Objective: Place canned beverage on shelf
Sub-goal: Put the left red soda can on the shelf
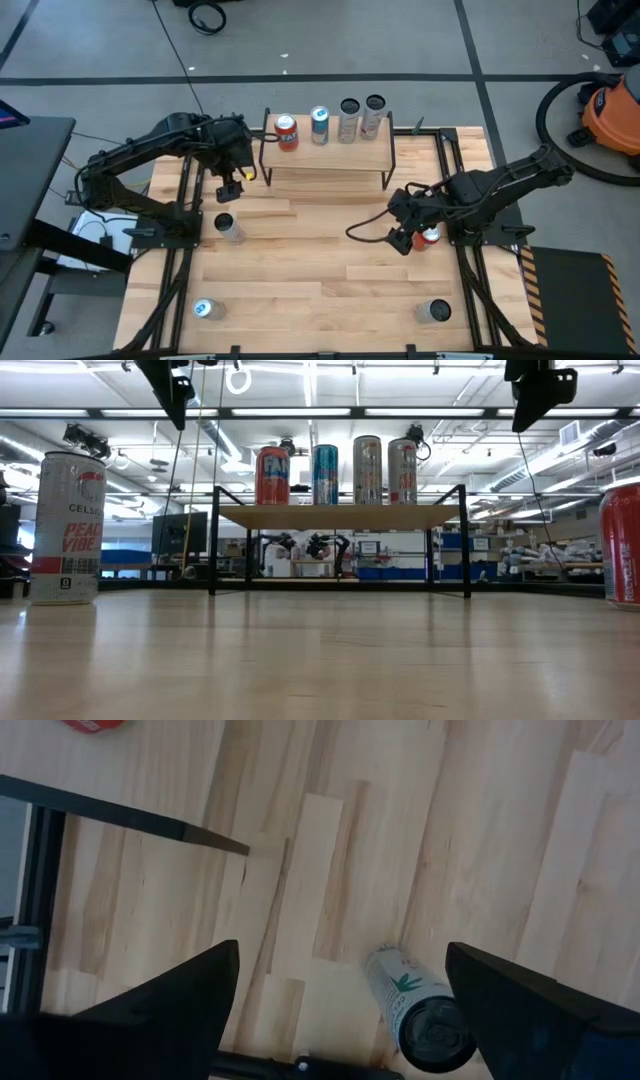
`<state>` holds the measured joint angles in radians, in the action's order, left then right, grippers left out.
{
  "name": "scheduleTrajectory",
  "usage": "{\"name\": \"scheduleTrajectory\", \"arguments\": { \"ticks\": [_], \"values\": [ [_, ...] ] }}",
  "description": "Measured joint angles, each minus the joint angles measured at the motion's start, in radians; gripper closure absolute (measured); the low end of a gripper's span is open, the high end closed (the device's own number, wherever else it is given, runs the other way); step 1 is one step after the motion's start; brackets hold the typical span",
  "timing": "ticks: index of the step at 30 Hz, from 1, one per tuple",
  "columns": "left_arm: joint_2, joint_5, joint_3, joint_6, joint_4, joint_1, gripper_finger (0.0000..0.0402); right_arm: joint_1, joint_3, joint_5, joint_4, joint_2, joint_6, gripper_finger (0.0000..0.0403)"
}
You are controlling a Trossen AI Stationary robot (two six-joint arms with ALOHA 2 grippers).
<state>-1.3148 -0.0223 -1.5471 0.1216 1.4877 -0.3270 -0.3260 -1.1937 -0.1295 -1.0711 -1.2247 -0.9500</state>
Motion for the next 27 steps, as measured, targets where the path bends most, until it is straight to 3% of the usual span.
{"name": "scheduleTrajectory", "arguments": {
  "ticks": [9, 15, 21, 27],
  "values": [
    [0.000, 0.000, 0.000, 0.006, -0.032, 0.000, 0.0044, 0.000, 0.000, 0.076, -0.021, 0.000, -0.085, 0.0035],
    [0.000, 0.000, 0.000, 0.029, -0.032, 0.000, 0.0044, -0.003, -0.001, 0.157, -0.200, 0.000, -0.223, 0.0035],
    [0.000, 0.000, 0.000, 0.029, -0.032, 0.000, 0.0044, -0.056, -0.001, 0.100, -0.390, 0.000, -0.326, 0.0035],
    [0.000, 0.000, 0.000, 0.029, -0.032, 0.000, 0.0044, -0.099, -0.001, 0.034, -0.430, -0.001, -0.333, 0.0035]
  ]
}}
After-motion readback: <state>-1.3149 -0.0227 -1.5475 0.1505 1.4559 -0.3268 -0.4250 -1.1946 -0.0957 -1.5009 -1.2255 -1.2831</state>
